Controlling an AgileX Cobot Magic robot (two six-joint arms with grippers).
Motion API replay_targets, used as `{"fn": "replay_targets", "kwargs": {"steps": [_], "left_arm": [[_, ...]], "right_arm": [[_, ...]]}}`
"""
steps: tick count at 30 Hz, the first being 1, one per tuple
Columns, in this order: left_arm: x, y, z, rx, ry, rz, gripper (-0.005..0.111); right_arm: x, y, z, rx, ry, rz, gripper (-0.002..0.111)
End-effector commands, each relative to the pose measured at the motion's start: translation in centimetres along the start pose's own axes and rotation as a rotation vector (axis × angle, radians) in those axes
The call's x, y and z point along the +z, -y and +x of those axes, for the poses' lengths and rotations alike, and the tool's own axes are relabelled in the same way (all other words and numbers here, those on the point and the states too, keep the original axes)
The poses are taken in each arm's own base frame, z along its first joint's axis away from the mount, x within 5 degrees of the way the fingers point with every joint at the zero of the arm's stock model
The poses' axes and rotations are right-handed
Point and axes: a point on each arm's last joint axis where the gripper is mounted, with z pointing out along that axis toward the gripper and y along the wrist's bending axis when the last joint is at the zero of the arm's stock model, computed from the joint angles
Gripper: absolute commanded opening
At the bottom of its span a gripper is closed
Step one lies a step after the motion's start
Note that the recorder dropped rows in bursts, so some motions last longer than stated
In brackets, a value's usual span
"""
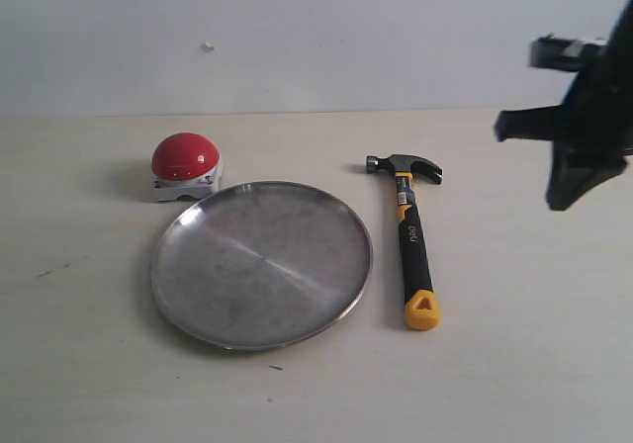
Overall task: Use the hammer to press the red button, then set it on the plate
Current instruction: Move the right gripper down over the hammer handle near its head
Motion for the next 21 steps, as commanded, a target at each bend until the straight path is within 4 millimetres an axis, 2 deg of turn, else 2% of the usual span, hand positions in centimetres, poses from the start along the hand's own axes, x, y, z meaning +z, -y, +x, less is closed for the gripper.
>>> {"fn": "replay_targets", "kwargs": {"steps": [1,3,6,11,21], "left_arm": [[0.0,0.0,0.0,-0.002,0.01,-0.002,0.0],[0.0,0.0,0.0,-0.002,0.01,-0.002,0.0],[0.0,0.0,0.0,-0.002,0.01,-0.002,0.0],[0.0,0.0,0.0,-0.002,0.01,-0.002,0.0],[0.0,0.0,0.0,-0.002,0.01,-0.002,0.0]], "right_arm": [[3.5,-5.8,-2.4,-0.084,-0.031,0.024,0.0],[4.6,-8.1,-3.8,-0.122,-0.009,0.021,0.0],[5.8,-10.6,-5.7,-0.157,0.026,0.012,0.0],[7.1,-12.3,-8.4,-0.133,0.067,-0.006,0.004],[9.0,-12.4,-10.5,-0.151,0.099,0.058,0.054]]}}
